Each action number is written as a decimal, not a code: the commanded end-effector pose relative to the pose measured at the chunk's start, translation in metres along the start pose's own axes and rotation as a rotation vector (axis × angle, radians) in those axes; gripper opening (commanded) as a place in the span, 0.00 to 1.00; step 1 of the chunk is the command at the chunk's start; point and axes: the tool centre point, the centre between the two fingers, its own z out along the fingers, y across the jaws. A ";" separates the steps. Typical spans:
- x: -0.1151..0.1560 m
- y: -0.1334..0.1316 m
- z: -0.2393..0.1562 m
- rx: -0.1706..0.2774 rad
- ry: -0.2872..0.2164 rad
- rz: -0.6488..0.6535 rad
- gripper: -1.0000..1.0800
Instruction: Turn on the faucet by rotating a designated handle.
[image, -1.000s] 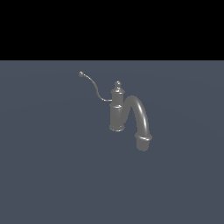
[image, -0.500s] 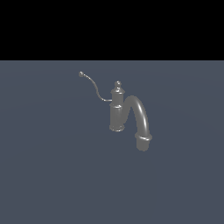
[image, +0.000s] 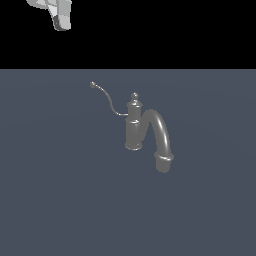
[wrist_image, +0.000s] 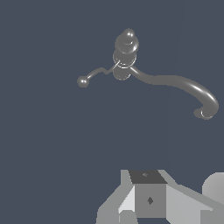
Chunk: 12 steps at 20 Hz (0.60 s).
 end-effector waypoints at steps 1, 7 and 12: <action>0.007 -0.011 0.010 0.000 0.000 0.053 0.00; 0.027 -0.035 0.033 -0.002 0.001 0.175 0.00; 0.045 -0.052 0.051 -0.005 0.003 0.275 0.00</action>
